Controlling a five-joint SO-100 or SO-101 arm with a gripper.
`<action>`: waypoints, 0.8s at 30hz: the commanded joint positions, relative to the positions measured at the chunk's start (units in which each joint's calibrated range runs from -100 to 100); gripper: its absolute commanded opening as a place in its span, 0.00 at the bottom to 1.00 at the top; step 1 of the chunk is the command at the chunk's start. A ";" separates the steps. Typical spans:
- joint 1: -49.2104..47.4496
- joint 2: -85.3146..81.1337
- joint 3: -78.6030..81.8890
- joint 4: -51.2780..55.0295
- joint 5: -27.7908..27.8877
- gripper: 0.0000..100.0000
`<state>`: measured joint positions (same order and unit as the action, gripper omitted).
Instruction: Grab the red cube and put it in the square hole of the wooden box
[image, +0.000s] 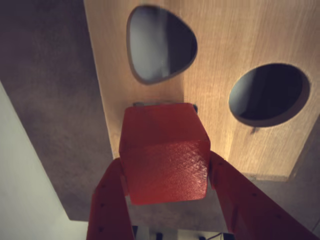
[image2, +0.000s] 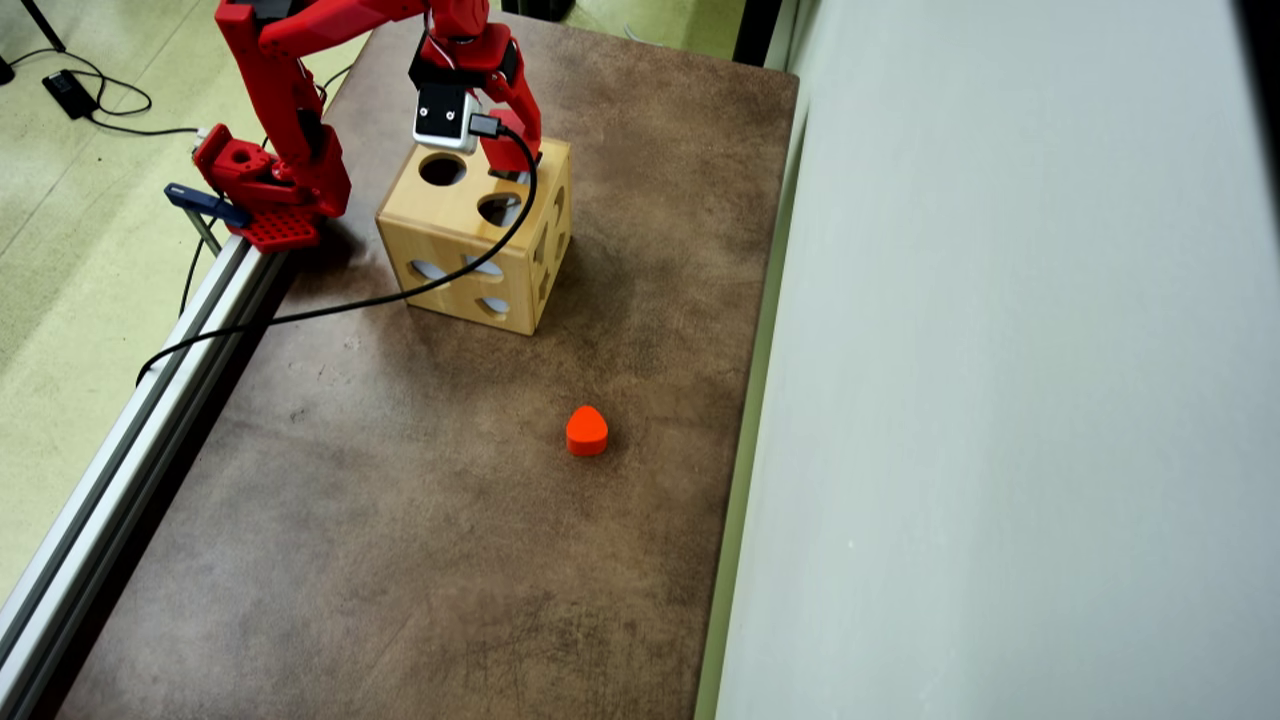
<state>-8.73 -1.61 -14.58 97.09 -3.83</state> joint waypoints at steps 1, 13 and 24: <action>0.93 -0.47 0.54 0.57 0.05 0.02; 0.11 -0.56 0.99 0.41 0.20 0.02; -0.04 -0.56 0.63 0.25 -0.05 0.02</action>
<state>-8.37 -1.53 -13.32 97.09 -3.83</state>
